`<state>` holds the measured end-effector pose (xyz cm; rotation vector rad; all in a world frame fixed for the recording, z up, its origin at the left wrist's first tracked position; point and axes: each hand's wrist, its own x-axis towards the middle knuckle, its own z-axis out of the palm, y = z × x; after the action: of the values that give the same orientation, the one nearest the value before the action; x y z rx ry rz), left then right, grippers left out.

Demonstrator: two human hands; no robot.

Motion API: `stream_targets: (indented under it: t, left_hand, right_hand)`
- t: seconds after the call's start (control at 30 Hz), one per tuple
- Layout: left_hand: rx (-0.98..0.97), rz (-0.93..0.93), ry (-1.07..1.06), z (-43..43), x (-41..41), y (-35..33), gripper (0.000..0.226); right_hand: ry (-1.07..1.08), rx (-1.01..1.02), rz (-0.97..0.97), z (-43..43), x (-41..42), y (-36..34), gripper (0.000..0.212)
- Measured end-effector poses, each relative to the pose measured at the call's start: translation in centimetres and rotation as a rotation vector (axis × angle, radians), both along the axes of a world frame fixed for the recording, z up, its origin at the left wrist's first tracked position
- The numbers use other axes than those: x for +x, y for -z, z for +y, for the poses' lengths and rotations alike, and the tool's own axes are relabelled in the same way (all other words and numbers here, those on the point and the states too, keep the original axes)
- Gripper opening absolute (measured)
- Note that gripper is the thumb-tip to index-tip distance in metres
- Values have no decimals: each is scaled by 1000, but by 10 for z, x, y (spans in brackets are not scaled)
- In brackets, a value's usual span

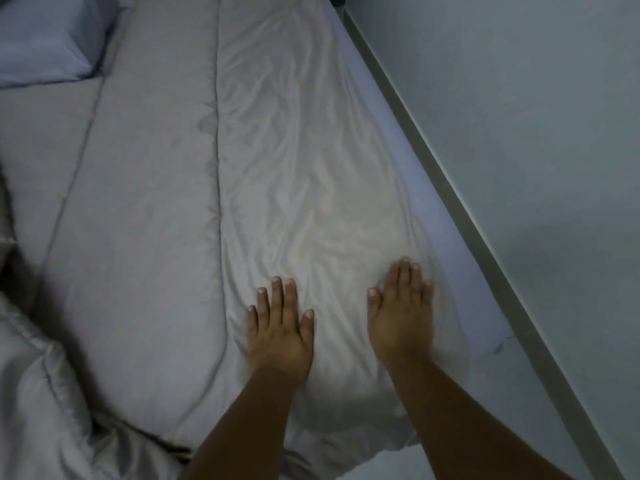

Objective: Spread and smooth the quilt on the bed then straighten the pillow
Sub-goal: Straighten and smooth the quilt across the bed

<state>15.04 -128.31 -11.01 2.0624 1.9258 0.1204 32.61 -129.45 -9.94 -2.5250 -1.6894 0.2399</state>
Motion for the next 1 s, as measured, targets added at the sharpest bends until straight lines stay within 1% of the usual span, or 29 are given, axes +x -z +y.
stream_targets:
  t: [0.07, 0.1, 0.2, 0.27, 0.33, 0.4, 0.5, 0.57, 0.63, 0.73, 0.9, 1.0]
  left_hand:
    - [-24, 0, 40, -11, 9, 1, 73]
    - [-36, 19, 35, -16, 10, 3, 74]
    - [-44, 67, -74, -29, -4, -2, 79]
    - [-123, 64, -139, -30, -18, -13, 87]
    - [-187, 49, -178, -25, -26, -36, 80]
    - [-170, 51, -154, -16, -29, -71, 71]
    - [-107, 41, -126, -3, -37, -137, 65]
    - [-71, 32, -128, 4, -49, -186, 63]
    - [-44, 39, -132, 9, -70, -234, 63]
    - [-27, 52, -141, 17, -119, -298, 64]
    - [-8, 120, -158, 30, -241, -388, 54]
    - [-20, 139, -174, 32, -330, -427, 51]
  right_hand:
    - [-161, 18, 26, 1, -22, 2, 65]
    - [-207, 16, 20, -4, -25, 5, 63]
    - [-129, -59, 11, -26, -6, 7, 69]
    - [-123, -104, -14, -30, 8, -1, 73]
    - [-152, -88, 2, -23, 7, -24, 79]
    - [-219, -78, 14, -8, -3, -60, 80]
    - [-354, -68, 37, 17, -31, -131, 63]
    - [-412, -20, 37, 32, -59, -181, 59]
    - [-451, 47, 16, 44, -91, -231, 61]
    - [-524, 152, 8, 58, -147, -298, 50]
    - [-578, 268, -27, 72, -267, -384, 47]
    - [-608, 252, -26, 79, -351, -417, 47]
